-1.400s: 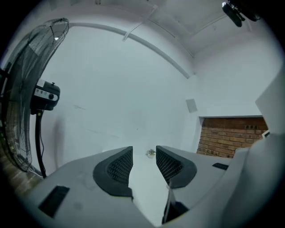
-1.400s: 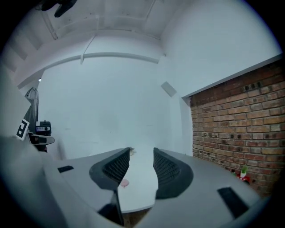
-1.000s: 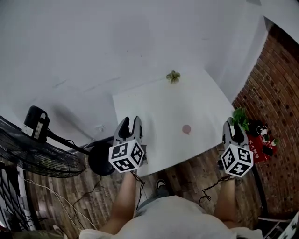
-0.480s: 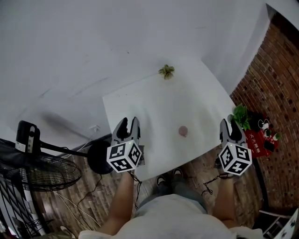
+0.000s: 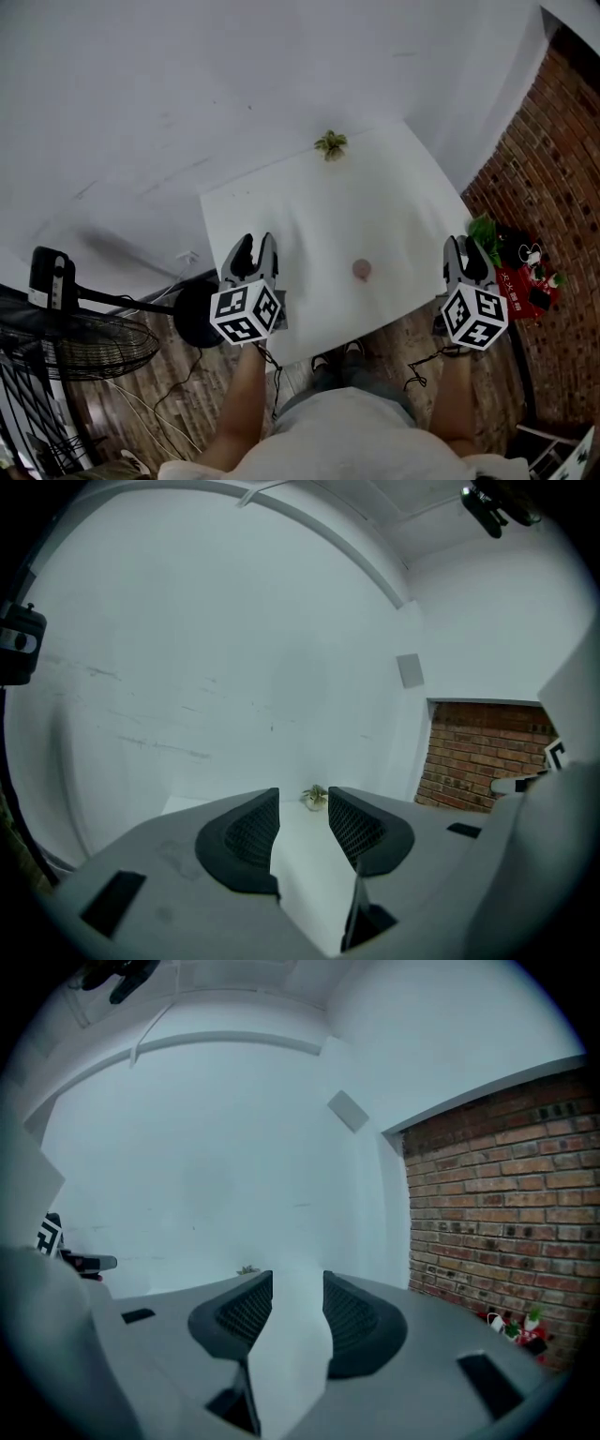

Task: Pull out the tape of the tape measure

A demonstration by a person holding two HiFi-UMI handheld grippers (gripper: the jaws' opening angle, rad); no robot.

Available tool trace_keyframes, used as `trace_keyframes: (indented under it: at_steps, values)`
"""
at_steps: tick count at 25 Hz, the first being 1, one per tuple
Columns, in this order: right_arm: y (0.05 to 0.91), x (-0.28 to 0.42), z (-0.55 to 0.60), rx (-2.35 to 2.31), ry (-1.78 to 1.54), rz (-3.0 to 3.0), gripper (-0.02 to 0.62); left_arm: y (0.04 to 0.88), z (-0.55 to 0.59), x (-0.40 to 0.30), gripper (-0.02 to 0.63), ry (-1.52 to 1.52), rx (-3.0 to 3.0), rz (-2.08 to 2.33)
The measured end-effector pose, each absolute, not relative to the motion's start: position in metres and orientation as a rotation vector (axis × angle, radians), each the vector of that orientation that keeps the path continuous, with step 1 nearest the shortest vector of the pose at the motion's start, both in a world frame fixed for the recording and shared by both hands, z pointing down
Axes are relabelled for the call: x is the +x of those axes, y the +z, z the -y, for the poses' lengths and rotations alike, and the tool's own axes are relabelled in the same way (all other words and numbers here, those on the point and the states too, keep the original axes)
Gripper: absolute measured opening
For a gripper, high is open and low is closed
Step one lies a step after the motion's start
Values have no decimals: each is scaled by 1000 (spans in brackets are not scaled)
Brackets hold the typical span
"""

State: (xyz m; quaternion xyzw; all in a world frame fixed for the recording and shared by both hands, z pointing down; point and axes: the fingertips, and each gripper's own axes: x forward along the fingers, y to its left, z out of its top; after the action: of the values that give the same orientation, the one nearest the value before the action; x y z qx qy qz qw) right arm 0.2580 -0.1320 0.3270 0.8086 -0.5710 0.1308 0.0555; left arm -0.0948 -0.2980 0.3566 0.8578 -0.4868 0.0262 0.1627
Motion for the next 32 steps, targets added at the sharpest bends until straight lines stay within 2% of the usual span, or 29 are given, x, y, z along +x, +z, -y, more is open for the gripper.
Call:
trace_keyframes:
  at_steps: [11,18,32]
  values:
    - [362,285,115,2482,503,1648,169,379,304,-36,152,197,2547,1194]
    - [401,278,108,2463,596,1611,169,416,297,1,153,327,2673,967]
    - [468,283,95,2535,730,1512,167,474,248,83,159,700,3046,21]
